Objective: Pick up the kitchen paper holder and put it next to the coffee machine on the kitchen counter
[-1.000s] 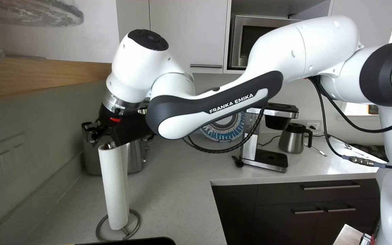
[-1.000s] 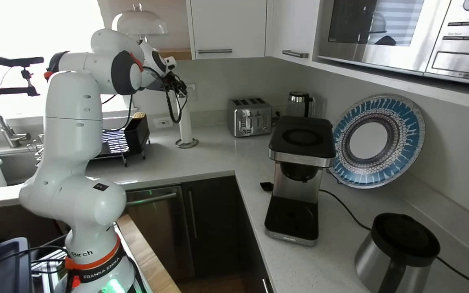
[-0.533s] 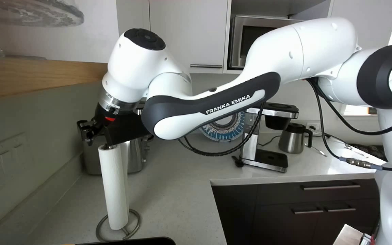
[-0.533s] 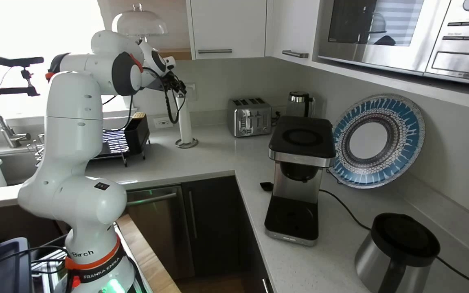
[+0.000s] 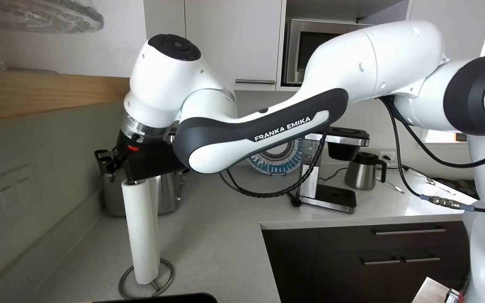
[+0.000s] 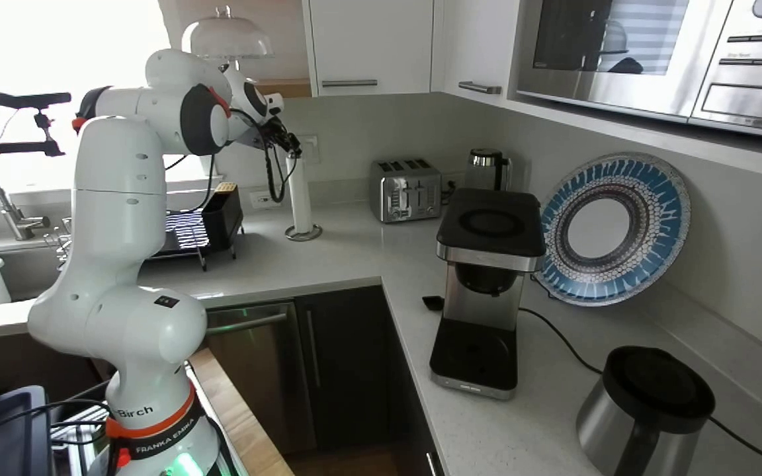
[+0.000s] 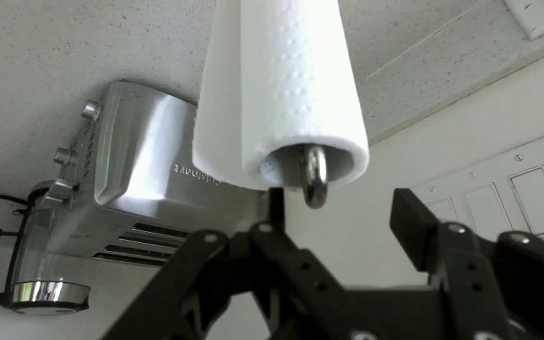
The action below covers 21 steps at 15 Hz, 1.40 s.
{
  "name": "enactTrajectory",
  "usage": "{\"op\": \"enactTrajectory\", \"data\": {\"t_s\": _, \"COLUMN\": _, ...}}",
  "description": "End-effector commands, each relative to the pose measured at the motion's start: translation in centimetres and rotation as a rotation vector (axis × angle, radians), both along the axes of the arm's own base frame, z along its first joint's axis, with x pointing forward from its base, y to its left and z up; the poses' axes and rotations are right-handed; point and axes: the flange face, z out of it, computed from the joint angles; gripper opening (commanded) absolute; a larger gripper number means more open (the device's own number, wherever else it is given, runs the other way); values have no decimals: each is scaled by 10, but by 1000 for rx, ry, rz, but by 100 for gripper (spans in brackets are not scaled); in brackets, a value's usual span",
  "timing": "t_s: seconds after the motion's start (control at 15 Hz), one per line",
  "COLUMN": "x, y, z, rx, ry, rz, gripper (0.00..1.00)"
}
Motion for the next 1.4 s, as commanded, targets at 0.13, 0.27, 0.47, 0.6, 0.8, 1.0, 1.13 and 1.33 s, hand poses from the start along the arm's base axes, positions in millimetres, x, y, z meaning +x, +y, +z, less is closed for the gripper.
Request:
{"op": "enactTrajectory", "data": {"t_s": 0.13, "x": -4, "y": 1, "z": -2, "rx": -1, "ry": 29, "rz": -63, "gripper": 52}}
{"op": "enactTrajectory", "data": {"t_s": 0.27, "x": -4, "y": 2, "z": -2, "rx": -4, "ry": 29, "rz": -67, "gripper": 43}}
{"op": "enactTrajectory", "data": {"t_s": 0.47, "x": -6, "y": 3, "z": -2, "rx": -4, "ry": 33, "rz": -73, "gripper": 31}}
{"op": "enactTrajectory", "data": {"t_s": 0.6, "x": -8, "y": 3, "z": -1, "rx": -11, "ry": 36, "rz": -76, "gripper": 34}}
{"op": "enactTrajectory", "data": {"t_s": 0.8, "x": -12, "y": 4, "z": 2, "rx": -7, "ry": 31, "rz": -73, "gripper": 35}}
{"op": "enactTrajectory", "data": {"t_s": 1.0, "x": -17, "y": 4, "z": 4, "rx": 3, "ry": 29, "rz": -66, "gripper": 40}}
{"op": "enactTrajectory", "data": {"t_s": 1.13, "x": -19, "y": 4, "z": 7, "rx": 6, "ry": 27, "rz": -66, "gripper": 42}}
{"op": "enactTrajectory", "data": {"t_s": 1.33, "x": -20, "y": 2, "z": 8, "rx": 11, "ry": 32, "rz": -74, "gripper": 43}}
